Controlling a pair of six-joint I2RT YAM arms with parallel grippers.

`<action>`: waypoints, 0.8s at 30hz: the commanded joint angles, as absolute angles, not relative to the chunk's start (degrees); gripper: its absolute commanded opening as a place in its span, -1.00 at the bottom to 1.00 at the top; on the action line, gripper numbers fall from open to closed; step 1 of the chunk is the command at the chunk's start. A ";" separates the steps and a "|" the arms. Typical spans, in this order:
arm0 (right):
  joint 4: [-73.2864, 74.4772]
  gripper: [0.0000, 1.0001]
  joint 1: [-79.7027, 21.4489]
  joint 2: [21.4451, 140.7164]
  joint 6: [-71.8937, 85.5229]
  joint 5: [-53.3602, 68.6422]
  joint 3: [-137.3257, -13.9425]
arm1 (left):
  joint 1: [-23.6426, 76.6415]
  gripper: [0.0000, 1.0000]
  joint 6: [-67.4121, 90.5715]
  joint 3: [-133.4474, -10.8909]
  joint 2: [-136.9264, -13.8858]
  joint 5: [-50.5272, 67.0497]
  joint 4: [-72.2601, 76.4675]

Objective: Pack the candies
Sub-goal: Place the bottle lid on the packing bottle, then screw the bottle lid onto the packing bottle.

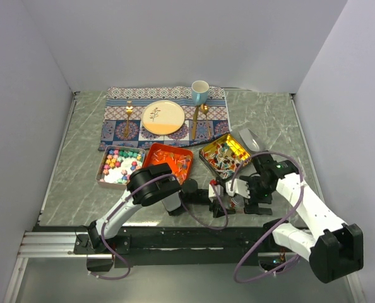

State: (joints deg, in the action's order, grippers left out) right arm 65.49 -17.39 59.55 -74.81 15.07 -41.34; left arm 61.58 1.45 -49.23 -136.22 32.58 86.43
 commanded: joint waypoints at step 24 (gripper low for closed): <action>82.62 1.00 -14.67 70.23 -96.77 26.98 -62.49 | 58.98 -0.98 -1.32 -47.20 -144.23 26.54 92.29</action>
State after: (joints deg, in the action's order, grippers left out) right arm 75.31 -11.31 71.50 -92.49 24.32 -62.70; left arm 61.34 1.43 -49.80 -136.55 33.56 86.43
